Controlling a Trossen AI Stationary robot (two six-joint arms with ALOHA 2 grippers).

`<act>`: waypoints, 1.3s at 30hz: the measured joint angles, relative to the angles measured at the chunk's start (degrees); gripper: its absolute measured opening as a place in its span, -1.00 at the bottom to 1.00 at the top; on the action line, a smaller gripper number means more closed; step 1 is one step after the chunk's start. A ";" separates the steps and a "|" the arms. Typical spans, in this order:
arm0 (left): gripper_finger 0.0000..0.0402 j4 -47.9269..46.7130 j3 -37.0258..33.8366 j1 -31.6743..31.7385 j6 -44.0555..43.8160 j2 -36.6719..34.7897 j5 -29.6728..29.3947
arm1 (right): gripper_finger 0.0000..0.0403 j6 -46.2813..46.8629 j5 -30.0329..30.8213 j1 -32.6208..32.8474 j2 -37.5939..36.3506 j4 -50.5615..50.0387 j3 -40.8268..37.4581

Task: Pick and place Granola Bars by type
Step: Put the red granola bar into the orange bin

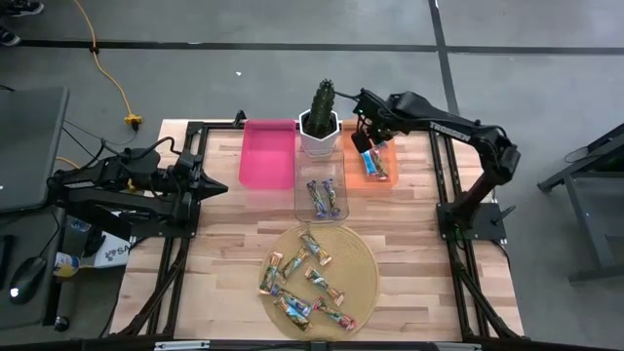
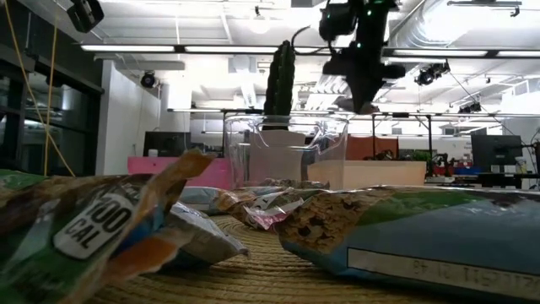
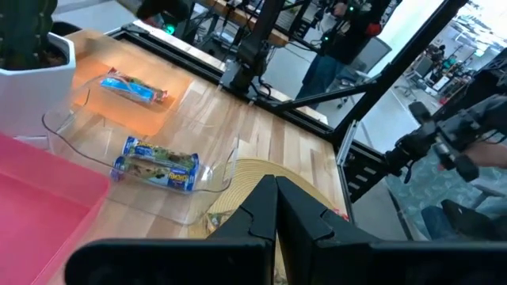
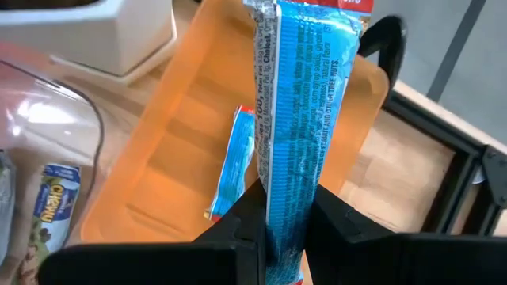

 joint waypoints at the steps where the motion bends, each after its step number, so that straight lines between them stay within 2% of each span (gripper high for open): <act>1: -1.00 0.00 0.01 -0.01 0.00 0.02 0.00 | -0.77 -0.03 -0.27 -0.15 0.54 0.11 0.00; 7: -1.00 -0.02 0.01 0.00 -0.02 0.00 0.00 | -0.77 -1.32 -1.58 -0.43 3.21 -0.22 0.00; 20: -1.00 -0.04 0.01 -0.01 -0.03 0.00 0.00 | -0.77 -2.26 -1.18 -0.76 3.25 -0.91 -0.04; 26: -1.00 -0.07 0.00 0.00 -0.04 0.01 0.00 | -0.77 -0.67 -1.02 -0.76 3.25 -2.94 -0.04; 39: -1.00 -0.07 0.01 -0.01 -0.22 0.01 0.00 | -0.77 9.02 -3.23 -1.16 3.25 -4.57 -0.04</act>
